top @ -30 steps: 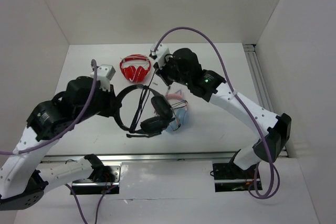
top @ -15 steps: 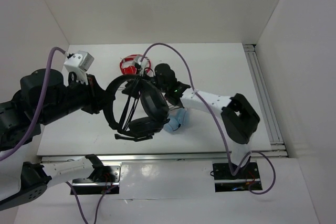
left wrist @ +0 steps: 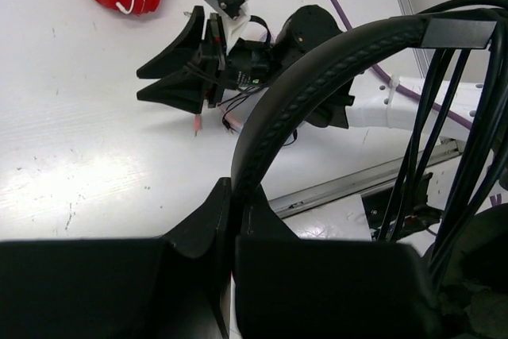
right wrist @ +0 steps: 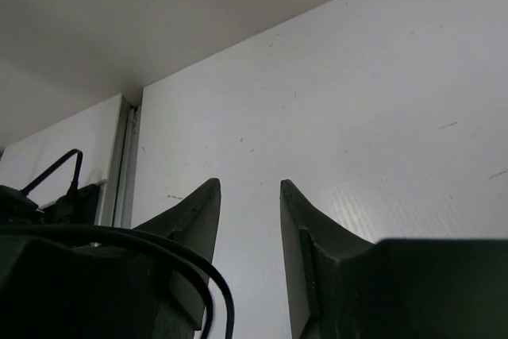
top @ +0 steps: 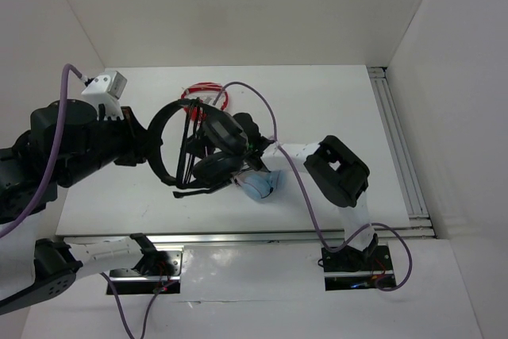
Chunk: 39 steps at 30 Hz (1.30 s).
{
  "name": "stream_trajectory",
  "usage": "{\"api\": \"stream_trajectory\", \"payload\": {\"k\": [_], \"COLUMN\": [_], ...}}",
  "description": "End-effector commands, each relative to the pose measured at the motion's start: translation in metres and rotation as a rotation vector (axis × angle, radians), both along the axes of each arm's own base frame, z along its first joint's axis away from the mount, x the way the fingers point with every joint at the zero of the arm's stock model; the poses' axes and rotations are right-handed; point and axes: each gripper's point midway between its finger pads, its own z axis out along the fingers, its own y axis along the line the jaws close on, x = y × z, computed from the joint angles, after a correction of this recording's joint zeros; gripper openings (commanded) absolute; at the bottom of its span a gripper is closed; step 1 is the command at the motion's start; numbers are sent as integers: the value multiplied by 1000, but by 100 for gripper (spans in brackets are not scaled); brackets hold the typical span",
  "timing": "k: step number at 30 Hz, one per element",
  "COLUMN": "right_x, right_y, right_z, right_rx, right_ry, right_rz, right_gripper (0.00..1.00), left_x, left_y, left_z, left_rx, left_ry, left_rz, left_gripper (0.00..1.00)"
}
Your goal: Wrap the headphones
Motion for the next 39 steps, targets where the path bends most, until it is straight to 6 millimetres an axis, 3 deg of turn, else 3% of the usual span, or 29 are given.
{"api": "stream_trajectory", "payload": {"k": [1, 3, 7, 8, 9, 14, 17, 18, 19, 24, 28, 30, 33, 34, 36, 38, 39], "right_x": [-6, -5, -19, -20, -22, -32, -36, -42, -44, -56, -58, -61, -65, -65, -67, -68, -66], "right_y": [-2, -6, -16, -17, -19, -22, -19, -19, -21, -21, -19, -15, -15, -15, -14, -14, -13], "right_z": [31, 23, -3, -3, -6, -19, -21, -18, -16, -15, -11, -9, -13, -13, -14, -14, -12], "right_rx": [100, 84, 43, 60, 61, 48, 40, 43, 43, 35, 44, 45, 35, 35, 27, 25, 34], "right_ry": [-69, -44, -18, -22, -5, 19, 26, 24, 24, 4, 7, 7, 5, 5, 21, 12, 6], "right_rz": [12, 14, 13, 14, 14, 23, 25, 34, 34, 53, 68, 77, 75, 75, 84, 95, 81], "right_gripper": [42, 33, 33, 28, 15, 0, 0, 20, 28, 9, 9, 16, 7, 12, 32, 18, 19], "left_x": [6, 9, 11, 11, 10, 15, 21, 20, 21, 21, 22, 23, 23, 25, 22, 22, 22], "left_y": [-2, 6, 30, 36, 39, 41, 43, 47, 52, 55, 53, 53, 52, 53, 55, 55, 55], "left_z": [18, 20, 29, 32, 34, 31, 24, 22, 21, 17, 14, 11, 9, 6, 8, 8, 8], "left_rx": [-108, -123, -173, -182, -201, -197, -183, -185, -183, -179, -178, -171, -163, -152, -160, -160, -160], "left_ry": [-40, -45, -77, -90, -90, -85, -74, -76, -84, -79, -71, -66, -61, -60, -66, -66, -66], "left_rz": [55, 124, 265, 294, 314, 351, 394, 413, 439, 455, 459, 459, 460, 469, 469, 469, 469], "left_gripper": [0, 0, 0, 0, 0, 0, 0, 0, 0, 0, 0, 0, 0, 0, 0, 0, 0]}}
